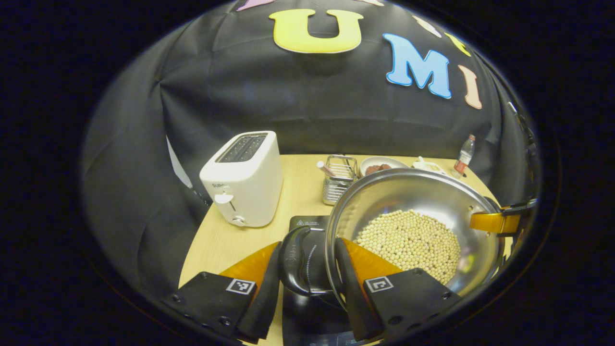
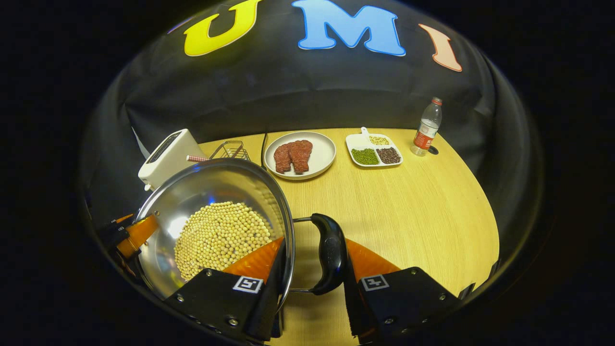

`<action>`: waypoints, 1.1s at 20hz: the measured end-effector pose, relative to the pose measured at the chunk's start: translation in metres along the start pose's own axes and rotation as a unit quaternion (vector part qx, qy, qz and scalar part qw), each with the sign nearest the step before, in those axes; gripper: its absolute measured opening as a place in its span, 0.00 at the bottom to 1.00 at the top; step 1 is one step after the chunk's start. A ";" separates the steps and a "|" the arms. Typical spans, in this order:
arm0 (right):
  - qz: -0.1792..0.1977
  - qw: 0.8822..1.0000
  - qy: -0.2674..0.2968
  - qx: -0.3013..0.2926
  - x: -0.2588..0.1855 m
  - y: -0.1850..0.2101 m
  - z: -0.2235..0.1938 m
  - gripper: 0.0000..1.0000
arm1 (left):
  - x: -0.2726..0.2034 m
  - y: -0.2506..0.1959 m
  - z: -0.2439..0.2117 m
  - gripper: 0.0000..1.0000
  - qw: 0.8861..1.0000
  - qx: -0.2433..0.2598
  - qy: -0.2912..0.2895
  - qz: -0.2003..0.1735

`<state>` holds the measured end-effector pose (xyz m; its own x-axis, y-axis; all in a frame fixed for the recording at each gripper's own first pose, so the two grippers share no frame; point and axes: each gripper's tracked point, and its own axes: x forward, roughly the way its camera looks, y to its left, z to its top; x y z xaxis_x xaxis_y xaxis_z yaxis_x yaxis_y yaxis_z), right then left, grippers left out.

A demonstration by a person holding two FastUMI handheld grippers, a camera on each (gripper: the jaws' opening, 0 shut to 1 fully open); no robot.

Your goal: First push the handle of the pot to place it horizontally, then grasp the pot with both hands and set it on the induction cooktop.

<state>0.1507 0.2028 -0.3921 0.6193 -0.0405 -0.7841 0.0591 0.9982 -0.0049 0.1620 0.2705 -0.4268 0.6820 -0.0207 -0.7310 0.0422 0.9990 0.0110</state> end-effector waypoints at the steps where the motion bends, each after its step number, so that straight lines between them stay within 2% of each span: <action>1: 0.001 1.000 0.001 -0.001 0.001 0.005 0.001 0.60 | 0.002 0.005 0.000 0.65 1.000 -0.002 0.001 0.000; 4: 0.002 1.000 0.006 -0.003 0.008 0.017 0.000 0.60 | 0.010 0.018 -0.004 0.65 1.000 -0.008 0.004 0.002; 5: 0.003 1.000 0.007 -0.004 0.009 0.020 -0.001 0.60 | 0.011 0.022 -0.005 0.69 1.000 -0.010 0.004 0.004; 6: 0.004 1.000 0.008 -0.006 0.012 0.024 -0.001 0.60 | 0.012 0.026 -0.007 0.65 1.000 -0.011 0.004 0.005; 8: 0.006 1.000 0.011 -0.010 0.016 0.032 -0.002 0.60 | 0.012 0.034 -0.010 0.69 1.000 -0.015 0.005 0.007; 9: 0.007 1.000 0.013 -0.012 0.018 0.035 -0.002 0.60 | 0.013 0.038 -0.011 0.65 1.000 -0.016 0.006 0.007; 12: 0.009 1.000 0.016 -0.016 0.021 0.044 -0.005 0.60 | 0.016 0.047 -0.013 0.65 1.000 -0.021 0.005 0.009; 13: 0.010 1.000 0.018 -0.016 0.021 0.046 -0.006 0.60 | 0.016 0.050 -0.013 0.72 1.000 -0.022 0.005 0.009; 15: 0.011 1.000 0.020 -0.018 0.023 0.050 -0.009 0.60 | 0.020 0.052 -0.016 0.65 1.000 -0.023 0.006 0.009; 20: 0.013 0.999 0.027 -0.019 0.029 0.053 -0.014 0.60 | 0.027 0.055 -0.022 0.65 1.000 -0.028 0.007 0.009; 21: 0.012 0.999 0.026 -0.020 0.030 0.052 -0.014 0.60 | 0.028 0.055 -0.024 0.69 0.999 -0.031 0.008 0.007; 22: 0.012 0.999 0.027 -0.021 0.031 0.051 -0.015 0.60 | 0.028 0.056 -0.026 0.65 0.999 -0.031 0.008 0.006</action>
<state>0.1609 0.2534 -0.4256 0.5764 -0.0159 -0.8170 0.0114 0.9999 -0.0113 0.1649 0.3266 -0.4644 0.6711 -0.0088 -0.7413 -0.0114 0.9997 -0.0222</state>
